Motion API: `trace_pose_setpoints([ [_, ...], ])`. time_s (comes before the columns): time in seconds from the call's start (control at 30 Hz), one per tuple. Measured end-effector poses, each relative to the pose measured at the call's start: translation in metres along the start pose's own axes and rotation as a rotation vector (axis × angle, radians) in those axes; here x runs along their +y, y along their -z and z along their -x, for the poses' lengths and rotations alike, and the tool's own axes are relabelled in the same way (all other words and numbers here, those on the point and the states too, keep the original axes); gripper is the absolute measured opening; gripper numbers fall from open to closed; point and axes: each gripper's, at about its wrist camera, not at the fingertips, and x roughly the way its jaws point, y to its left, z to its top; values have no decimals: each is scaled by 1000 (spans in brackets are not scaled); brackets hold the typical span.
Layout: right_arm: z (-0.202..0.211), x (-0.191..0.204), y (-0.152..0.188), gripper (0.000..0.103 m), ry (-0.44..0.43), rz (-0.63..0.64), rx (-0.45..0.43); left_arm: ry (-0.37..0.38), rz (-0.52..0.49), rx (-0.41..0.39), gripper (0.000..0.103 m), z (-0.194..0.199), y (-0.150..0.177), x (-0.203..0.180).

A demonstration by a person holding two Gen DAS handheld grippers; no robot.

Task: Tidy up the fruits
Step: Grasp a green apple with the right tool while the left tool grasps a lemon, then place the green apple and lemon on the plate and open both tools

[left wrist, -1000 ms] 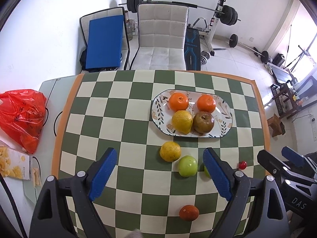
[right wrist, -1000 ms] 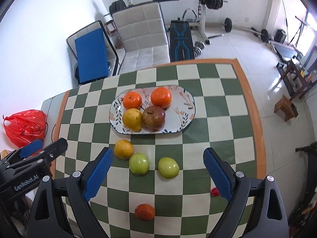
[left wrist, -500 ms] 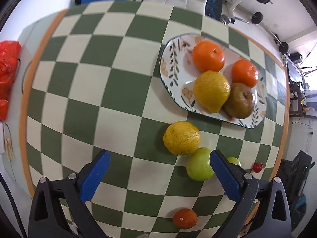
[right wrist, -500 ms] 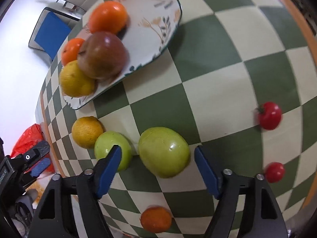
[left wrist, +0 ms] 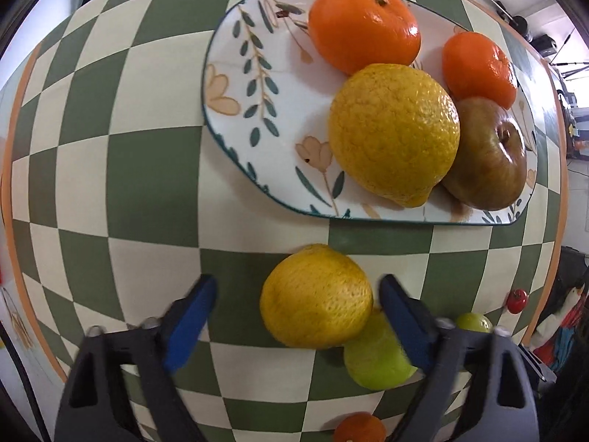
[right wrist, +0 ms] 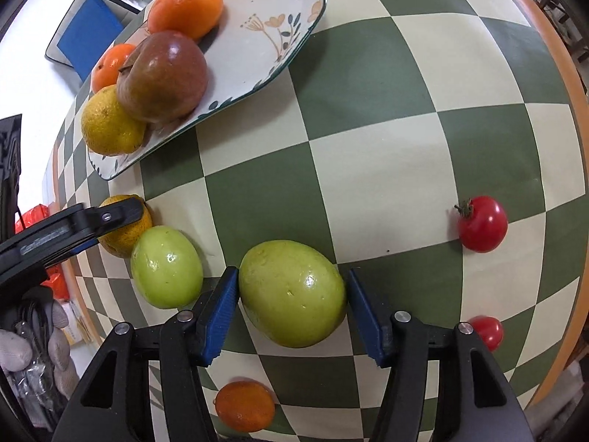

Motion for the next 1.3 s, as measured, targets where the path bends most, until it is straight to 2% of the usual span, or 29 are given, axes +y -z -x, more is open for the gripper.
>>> trace_pose_setpoints([
  [0.07,-1,4,0,62,11,10,-1,32,0,3,58,-3,0,-3],
  [0.1,-2,5,1,62,13,11,-1,35,-4,4,57,-4,2,-5],
  [0.17,-4,10,1,62,12,11,6,4,-24,-5,57,-4,8,-8],
  [0.23,-5,8,0,63,1,5,15,9,-21,-5,57,-3,20,-8],
  [0.5,-3,-15,-13,63,-17,4,30,42,98,7,57,-5,73,26],
  [0.63,-4,-11,-17,63,-6,11,33,46,122,24,57,-17,83,34],
  [0.8,-6,0,-15,60,34,56,17,36,112,6,57,-19,89,31],
  [0.93,5,2,-13,60,-2,50,-3,77,117,-7,56,-6,92,29],
  [1.1,44,13,-27,60,-79,40,-79,159,120,-126,56,57,71,29],
  [1.2,67,25,-51,60,-85,57,-139,157,105,-186,56,90,18,34],
  [1.3,77,32,-84,60,-70,54,-171,114,80,-206,57,96,-22,37],
])
